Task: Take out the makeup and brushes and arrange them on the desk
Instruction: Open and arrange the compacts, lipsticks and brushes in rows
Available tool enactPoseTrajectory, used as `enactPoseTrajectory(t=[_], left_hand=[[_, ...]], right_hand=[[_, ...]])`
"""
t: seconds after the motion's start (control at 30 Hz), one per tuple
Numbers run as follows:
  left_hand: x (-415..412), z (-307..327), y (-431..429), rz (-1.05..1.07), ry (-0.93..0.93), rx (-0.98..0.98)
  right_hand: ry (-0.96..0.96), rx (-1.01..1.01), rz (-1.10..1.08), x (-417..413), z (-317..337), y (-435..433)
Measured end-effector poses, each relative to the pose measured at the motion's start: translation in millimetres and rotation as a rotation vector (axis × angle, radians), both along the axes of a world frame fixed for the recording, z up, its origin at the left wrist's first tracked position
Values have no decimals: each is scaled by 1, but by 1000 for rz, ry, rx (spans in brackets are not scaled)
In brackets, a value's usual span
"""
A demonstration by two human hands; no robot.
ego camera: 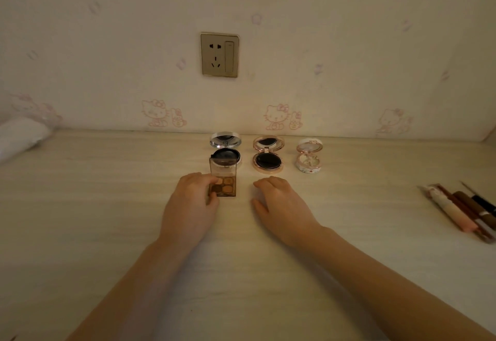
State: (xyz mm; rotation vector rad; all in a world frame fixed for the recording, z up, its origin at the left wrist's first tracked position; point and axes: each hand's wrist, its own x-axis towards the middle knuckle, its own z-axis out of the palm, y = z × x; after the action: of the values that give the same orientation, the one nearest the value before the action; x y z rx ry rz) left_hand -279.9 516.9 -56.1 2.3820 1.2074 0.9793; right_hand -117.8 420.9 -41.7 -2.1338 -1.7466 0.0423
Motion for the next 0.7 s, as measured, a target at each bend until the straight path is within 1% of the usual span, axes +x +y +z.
enactPoseTrajectory(t=[0.07,0.33,0.53,0.7], left_hand=[[2,4,-7,-25,31,13],[39,13,-64,-294,143,104],[88,16,-92,-440,212,83],[141,20,-132,-567,184,109]], right_hand=[[-23,14,-17,7,0,-12],[-157,-17,-106,50,3,-84],[-158,0,-223,86,12,-149],[-155,22,-340,122,19,-198]])
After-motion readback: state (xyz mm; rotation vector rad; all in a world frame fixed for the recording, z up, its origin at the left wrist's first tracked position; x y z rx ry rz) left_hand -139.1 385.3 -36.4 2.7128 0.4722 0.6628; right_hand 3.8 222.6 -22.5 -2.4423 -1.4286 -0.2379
